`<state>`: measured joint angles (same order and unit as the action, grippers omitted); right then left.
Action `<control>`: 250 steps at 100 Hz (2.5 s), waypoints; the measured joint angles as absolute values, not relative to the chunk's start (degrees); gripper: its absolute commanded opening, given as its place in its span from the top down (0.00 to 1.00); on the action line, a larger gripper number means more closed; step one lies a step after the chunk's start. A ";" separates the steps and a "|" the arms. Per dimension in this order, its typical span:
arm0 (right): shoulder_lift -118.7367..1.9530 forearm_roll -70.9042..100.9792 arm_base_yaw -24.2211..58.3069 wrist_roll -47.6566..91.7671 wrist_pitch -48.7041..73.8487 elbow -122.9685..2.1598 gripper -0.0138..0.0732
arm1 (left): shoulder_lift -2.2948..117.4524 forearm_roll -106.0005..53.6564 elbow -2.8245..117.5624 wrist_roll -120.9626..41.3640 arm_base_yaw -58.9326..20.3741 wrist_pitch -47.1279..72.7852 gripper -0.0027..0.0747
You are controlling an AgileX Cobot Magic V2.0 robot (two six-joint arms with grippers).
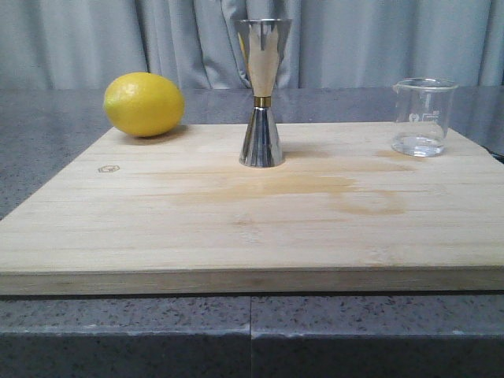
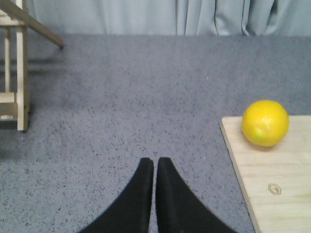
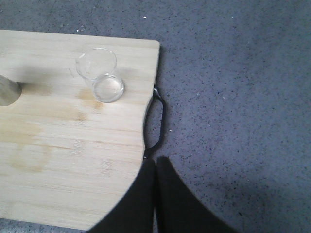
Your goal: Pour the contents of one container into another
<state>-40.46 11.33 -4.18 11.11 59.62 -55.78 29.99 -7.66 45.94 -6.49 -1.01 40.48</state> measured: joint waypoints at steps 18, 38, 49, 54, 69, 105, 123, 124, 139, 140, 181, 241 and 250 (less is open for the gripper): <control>-40.46 11.33 -4.18 11.11 59.62 -55.78 0.92 | 17.38 -7.66 29.51 -6.49 -1.01 26.82 0.99; -40.46 11.33 -4.18 11.11 59.62 -55.78 0.92 | 5.44 -7.27 13.91 -6.49 -1.01 16.14 0.99; -40.46 11.33 -4.18 11.11 59.62 -55.78 0.92 | 2.78 -6.70 7.49 -6.49 -1.01 11.25 0.99; -40.46 11.33 -4.18 11.11 59.62 -55.78 0.92 | 2.53 -6.60 4.90 -6.49 -1.01 8.65 0.99; -40.46 11.33 -4.18 11.11 59.62 -55.78 0.92 | 2.39 -6.60 -0.26 -6.49 -1.01 2.00 0.99; -40.46 11.33 -4.18 11.11 59.62 -55.78 0.92 | -0.31 -2.49 -0.26 -6.49 -2.07 0.00 0.99; -40.46 11.33 -4.18 11.11 59.72 -55.78 0.92 | -0.31 -3.31 -0.26 -6.49 -2.07 1.30 0.99; -40.46 11.33 -4.18 11.11 59.72 -55.78 0.92 | -0.31 -3.30 -0.26 -6.49 -2.07 1.41 0.99; -40.46 11.33 -4.18 11.11 59.72 -55.78 0.92 | -0.31 -3.45 -0.26 -6.49 -2.07 1.76 0.99; -40.46 11.33 -4.18 11.11 59.72 -55.78 0.92 | -0.31 -3.55 -0.26 -6.49 -2.07 1.76 0.99; -40.46 11.43 -4.18 11.11 59.83 -55.78 0.92 | -0.31 -3.55 -0.26 -6.49 -2.07 1.86 0.99; -14.03 10.30 -4.18 11.30 19.20 -21.25 0.92 | -0.31 -3.55 -0.26 -6.49 -2.07 1.86 0.99; -8.34 10.30 -4.18 11.30 12.52 -13.06 0.92 | -0.31 -3.55 -0.26 -6.49 -2.07 1.86 0.99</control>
